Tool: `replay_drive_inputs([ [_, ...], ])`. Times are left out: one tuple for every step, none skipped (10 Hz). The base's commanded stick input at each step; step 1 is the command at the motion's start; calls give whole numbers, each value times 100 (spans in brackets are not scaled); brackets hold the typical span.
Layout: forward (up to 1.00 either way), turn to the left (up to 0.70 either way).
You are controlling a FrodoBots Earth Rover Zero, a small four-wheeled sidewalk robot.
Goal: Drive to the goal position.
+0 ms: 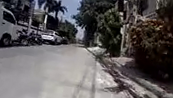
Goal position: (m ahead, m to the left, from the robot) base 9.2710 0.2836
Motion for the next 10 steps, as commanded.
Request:
replay_drive_inputs([
  [100, 0],
  [100, 0],
  [100, 0],
  [100, 0],
  [100, 0],
  [100, 0],
  [100, 0],
  [100, 0],
  [100, 0],
  [100, 0],
])
